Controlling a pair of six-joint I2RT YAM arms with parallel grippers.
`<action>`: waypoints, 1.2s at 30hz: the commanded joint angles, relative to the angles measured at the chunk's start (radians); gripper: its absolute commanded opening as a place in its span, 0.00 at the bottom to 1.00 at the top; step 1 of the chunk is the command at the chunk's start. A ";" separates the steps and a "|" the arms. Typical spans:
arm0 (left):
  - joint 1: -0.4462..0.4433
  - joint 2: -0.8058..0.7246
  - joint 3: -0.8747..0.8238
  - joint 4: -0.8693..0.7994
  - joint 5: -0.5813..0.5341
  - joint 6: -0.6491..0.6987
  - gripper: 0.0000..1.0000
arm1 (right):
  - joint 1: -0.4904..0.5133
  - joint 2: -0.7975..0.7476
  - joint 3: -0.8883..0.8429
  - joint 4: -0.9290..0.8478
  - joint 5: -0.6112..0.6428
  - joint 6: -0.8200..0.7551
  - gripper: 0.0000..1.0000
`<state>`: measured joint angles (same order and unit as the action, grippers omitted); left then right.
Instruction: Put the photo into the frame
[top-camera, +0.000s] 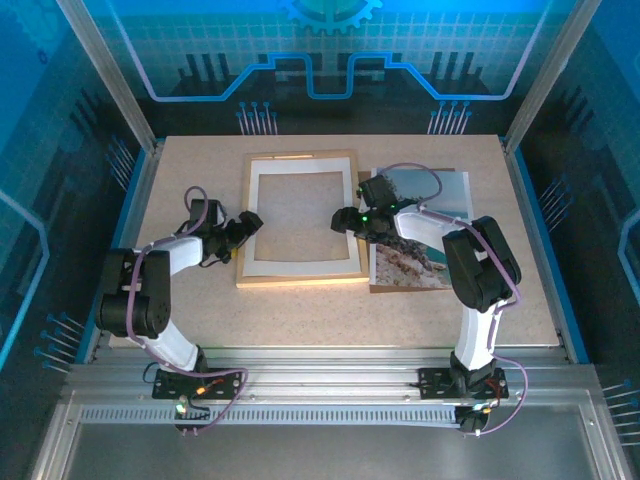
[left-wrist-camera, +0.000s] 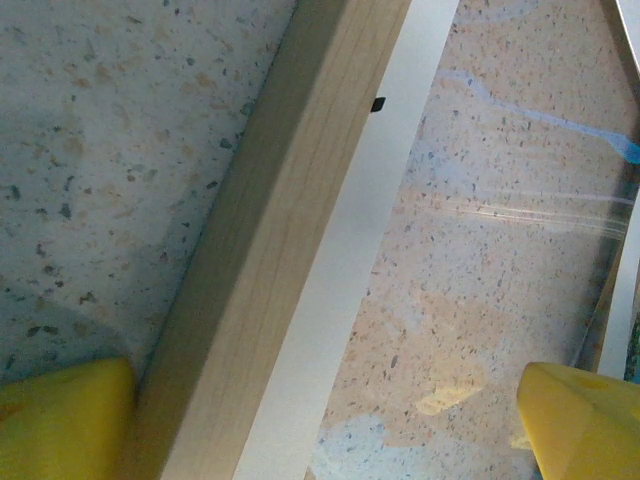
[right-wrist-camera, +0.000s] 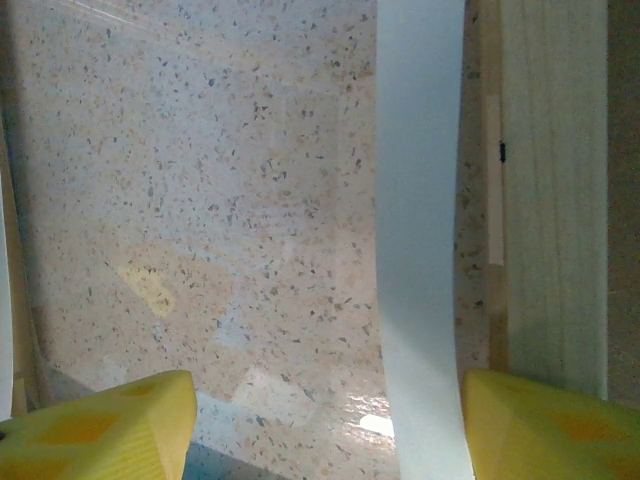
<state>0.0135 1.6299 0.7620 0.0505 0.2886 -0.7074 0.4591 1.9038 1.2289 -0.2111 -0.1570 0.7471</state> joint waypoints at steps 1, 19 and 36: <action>-0.010 -0.048 0.000 -0.049 -0.023 0.021 0.99 | 0.007 -0.029 0.024 -0.080 0.076 -0.018 0.73; 0.019 -0.244 0.045 -0.258 0.002 0.069 0.99 | -0.046 -0.077 0.039 -0.192 0.155 -0.105 0.80; -0.204 -0.395 -0.088 -0.370 -0.029 -0.087 0.99 | -0.048 -0.075 -0.018 -0.177 0.100 -0.088 0.80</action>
<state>-0.1738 1.2621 0.6903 -0.2722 0.2871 -0.7525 0.4175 1.8290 1.2228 -0.3882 -0.0341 0.6537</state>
